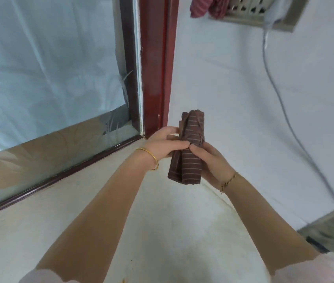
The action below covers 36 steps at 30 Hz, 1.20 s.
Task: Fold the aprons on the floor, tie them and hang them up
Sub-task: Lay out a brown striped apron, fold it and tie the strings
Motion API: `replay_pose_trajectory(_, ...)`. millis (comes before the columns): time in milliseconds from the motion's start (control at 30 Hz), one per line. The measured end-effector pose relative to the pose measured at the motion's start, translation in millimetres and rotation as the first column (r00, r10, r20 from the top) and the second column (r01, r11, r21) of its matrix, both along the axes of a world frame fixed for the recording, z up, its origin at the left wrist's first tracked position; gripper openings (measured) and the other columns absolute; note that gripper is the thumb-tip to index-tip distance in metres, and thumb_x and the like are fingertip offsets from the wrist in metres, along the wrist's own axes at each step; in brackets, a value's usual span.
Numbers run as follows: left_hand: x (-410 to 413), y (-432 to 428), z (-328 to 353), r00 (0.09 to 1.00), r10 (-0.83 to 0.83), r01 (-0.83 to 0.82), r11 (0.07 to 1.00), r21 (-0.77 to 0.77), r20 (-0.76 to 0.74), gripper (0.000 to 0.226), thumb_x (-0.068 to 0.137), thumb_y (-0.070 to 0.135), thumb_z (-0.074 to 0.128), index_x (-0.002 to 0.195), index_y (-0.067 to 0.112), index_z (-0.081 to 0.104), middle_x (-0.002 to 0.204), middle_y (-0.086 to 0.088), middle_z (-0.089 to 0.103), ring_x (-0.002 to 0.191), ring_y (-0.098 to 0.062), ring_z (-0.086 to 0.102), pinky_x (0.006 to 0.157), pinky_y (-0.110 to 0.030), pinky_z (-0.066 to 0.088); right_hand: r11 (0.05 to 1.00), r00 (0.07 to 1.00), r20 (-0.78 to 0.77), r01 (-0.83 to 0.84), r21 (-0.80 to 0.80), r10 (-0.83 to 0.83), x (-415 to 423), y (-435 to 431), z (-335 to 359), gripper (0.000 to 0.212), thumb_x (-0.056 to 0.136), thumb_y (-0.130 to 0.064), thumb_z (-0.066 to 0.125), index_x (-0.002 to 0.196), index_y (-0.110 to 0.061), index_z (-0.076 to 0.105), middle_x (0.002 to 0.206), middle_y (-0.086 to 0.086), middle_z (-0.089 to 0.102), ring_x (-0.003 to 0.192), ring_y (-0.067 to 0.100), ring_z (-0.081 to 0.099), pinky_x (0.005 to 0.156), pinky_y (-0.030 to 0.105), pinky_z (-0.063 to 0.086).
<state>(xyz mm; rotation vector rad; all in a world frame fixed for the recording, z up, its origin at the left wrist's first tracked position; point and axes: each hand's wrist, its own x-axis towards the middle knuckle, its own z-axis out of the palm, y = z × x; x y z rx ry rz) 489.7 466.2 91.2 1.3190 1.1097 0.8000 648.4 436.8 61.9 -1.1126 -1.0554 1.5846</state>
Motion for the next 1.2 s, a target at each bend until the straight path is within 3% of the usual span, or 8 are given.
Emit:
replay_pose_trajectory(100, 20, 12, 71, 0.990, -0.143, 0.143, 0.982, 0.120, -0.014, 0.018, 0.086, 0.008, 0.064, 0.104, 0.012, 0.064, 0.088, -0.001, 0.066, 0.074, -0.009, 0.059, 0.066, -0.021, 0.047, 0.973, 0.984, 0.134, 0.084, 0.213, -0.114, 27, -2, 68, 0.057, 0.075, -0.035, 0.066, 0.123, -0.008, 0.054, 0.110, 0.009, 0.067, 0.098, 0.024, 0.066, 0.078, 0.035, 0.054)
replay_pose_trajectory(200, 35, 21, 138, 0.984, -0.175, 0.175, 0.963, 0.205, -0.019, 0.031, 0.086, 0.015, 0.065, 0.115, 0.005, 0.063, 0.108, -0.008, 0.066, 0.099, -0.015, 0.060, 0.090, -0.029, 0.046, 0.914, 0.957, 0.180, 0.147, 0.379, -0.229, 49, -8, 125, 0.052, 0.074, -0.032, 0.066, 0.119, -0.009, 0.056, 0.101, 0.002, 0.069, 0.089, 0.014, 0.067, 0.073, 0.027, 0.053)
replay_pose_trajectory(433, 78, 21, 222, 0.994, -0.104, 0.103, 0.862, 0.496, -0.026, 0.013, 0.086, 0.002, 0.060, 0.084, 0.014, 0.065, 0.088, -0.005, 0.064, 0.080, -0.011, 0.061, 0.073, -0.024, 0.051, 0.790, 0.885, 0.210, 0.236, 0.566, -0.415, 72, -26, 191, 0.028, 0.089, -0.023, 0.061, 0.114, -0.014, 0.054, 0.094, -0.006, 0.066, 0.077, 0.001, 0.065, 0.065, 0.016, 0.050)
replay_pose_trajectory(533, 95, 21, 252, 0.996, -0.088, 0.063, 0.799, 0.598, 0.012, 0.013, 0.083, 0.003, 0.065, 0.095, 0.004, 0.064, 0.090, -0.010, 0.067, 0.080, -0.020, 0.066, 0.079, -0.035, 0.057, 0.713, 0.850, 0.185, 0.273, 0.646, -0.493, 77, -31, 222, 0.020, 0.091, -0.029, 0.058, 0.107, -0.019, 0.054, 0.089, -0.008, 0.066, 0.072, -0.002, 0.065, 0.061, 0.014, 0.050)
replay_pose_trajectory(700, 112, 13, 271, 0.997, -0.005, -0.048, 0.700, 0.712, 0.072, 0.011, 0.083, 0.000, 0.062, 0.090, 0.007, 0.056, 0.079, -0.007, 0.060, 0.070, -0.023, 0.065, 0.066, -0.032, 0.059, 0.664, 0.839, 0.142, 0.300, 0.684, -0.526, 82, -36, 241, 0.011, 0.094, -0.029, 0.052, 0.105, -0.028, 0.050, 0.096, -0.007, 0.065, 0.079, 0.004, 0.065, 0.069, 0.021, 0.055)
replay_pose_trajectory(933, 137, 18, 265, 0.996, -0.091, 0.052, 0.686, 0.726, 0.014, 0.020, 0.084, -0.008, 0.048, 0.091, 0.007, 0.060, 0.086, -0.020, 0.064, 0.084, -0.035, 0.067, 0.072, -0.048, 0.058, 0.593, 0.780, 0.129, 0.346, 0.727, -0.613, 99, -44, 226, 0.028, 0.086, -0.024, 0.062, 0.110, -0.030, 0.049, 0.089, -0.007, 0.070, 0.081, 0.012, 0.069, 0.074, 0.032, 0.057)
replay_pose_trajectory(1033, 149, 17, 273, 0.986, -0.156, 0.063, 0.695, 0.717, 0.065, 0.021, 0.088, -0.009, 0.047, 0.091, 0.008, 0.058, 0.095, -0.022, 0.063, 0.087, -0.033, 0.067, 0.073, -0.042, 0.059, 0.546, 0.762, 0.114, 0.342, 0.765, -0.638, 109, -48, 235, 0.028, 0.092, -0.012, 0.055, 0.110, -0.031, 0.044, 0.073, -0.019, 0.068, 0.070, 0.003, 0.067, 0.065, 0.020, 0.054)
replay_pose_trajectory(1200, 166, 20, 277, 0.979, -0.174, 0.002, 0.544, 0.839, 0.110, 0.026, 0.087, -0.002, 0.056, 0.084, 0.024, 0.059, 0.088, -0.001, 0.065, 0.080, -0.013, 0.062, 0.070, -0.021, 0.053, 0.419, 0.594, 0.152, 0.343, 0.841, -0.790, 124, -50, 239, 0.033, 0.083, -0.030, 0.059, 0.108, -0.046, 0.044, 0.091, -0.008, 0.069, 0.084, 0.012, 0.067, 0.078, 0.041, 0.055)
